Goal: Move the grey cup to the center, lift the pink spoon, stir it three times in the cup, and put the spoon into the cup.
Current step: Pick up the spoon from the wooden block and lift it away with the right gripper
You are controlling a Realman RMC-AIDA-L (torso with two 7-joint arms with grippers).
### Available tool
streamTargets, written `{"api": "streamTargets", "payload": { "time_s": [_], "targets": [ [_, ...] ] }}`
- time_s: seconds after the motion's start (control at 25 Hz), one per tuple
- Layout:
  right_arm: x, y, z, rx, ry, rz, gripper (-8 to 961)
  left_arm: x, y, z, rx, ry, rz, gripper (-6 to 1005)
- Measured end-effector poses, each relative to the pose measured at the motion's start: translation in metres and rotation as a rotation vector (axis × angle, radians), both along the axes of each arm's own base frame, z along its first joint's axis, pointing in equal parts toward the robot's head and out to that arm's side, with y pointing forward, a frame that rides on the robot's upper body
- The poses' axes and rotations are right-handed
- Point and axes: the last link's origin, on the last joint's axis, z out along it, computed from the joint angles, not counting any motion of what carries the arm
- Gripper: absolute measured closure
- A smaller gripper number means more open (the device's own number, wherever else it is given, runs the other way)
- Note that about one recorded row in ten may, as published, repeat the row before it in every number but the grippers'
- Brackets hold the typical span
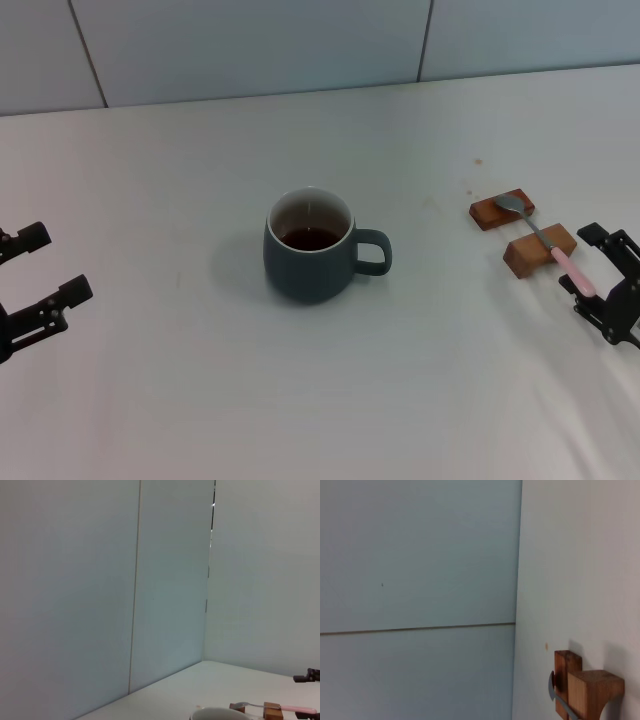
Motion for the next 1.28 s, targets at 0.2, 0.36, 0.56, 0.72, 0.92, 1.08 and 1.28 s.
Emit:
{"api": "streamTargets", "payload": {
  "time_s": [0.2, 0.36, 0.56, 0.72, 0.92, 1.08, 1.28],
  "targets": [
    [0.0004, 0.0002, 0.0006, 0.000, 0.002, -0.001, 136, 0.0019, 0.0026, 0.0005, 0.001, 0.001, -0.007, 185],
    [0.0028, 0.0001, -0.0004, -0.011, 0.021, -0.026, 136, 0.0026, 0.0036, 0.0006, 0.001, 0.001, -0.010, 185],
    [0.0051, -0.0001, -0.0013, -0.018, 0.024, -0.045, 276, 0.0032, 0.0045, 0.0009, 0.002, 0.001, -0.013, 185],
    [0.0051, 0.0000, -0.0017, -0.021, 0.023, -0.044, 393, 0.0049, 0.0066, 0.0031, 0.006, 0.005, -0.020, 185],
    [0.0047, -0.0001, -0.0019, -0.022, 0.018, -0.039, 542, 0.0058, 0.0066, 0.0029, 0.010, 0.003, -0.024, 185],
    [0.0041, -0.0003, -0.0029, -0.017, -0.009, -0.029, 710, 0.0066, 0.0059, 0.0036, 0.011, -0.004, -0.030, 185],
    [0.0040, 0.0009, 0.0008, 0.039, -0.124, 0.009, 822, 0.0074, 0.0052, 0.0057, 0.022, -0.016, -0.034, 185]
  ]
}}
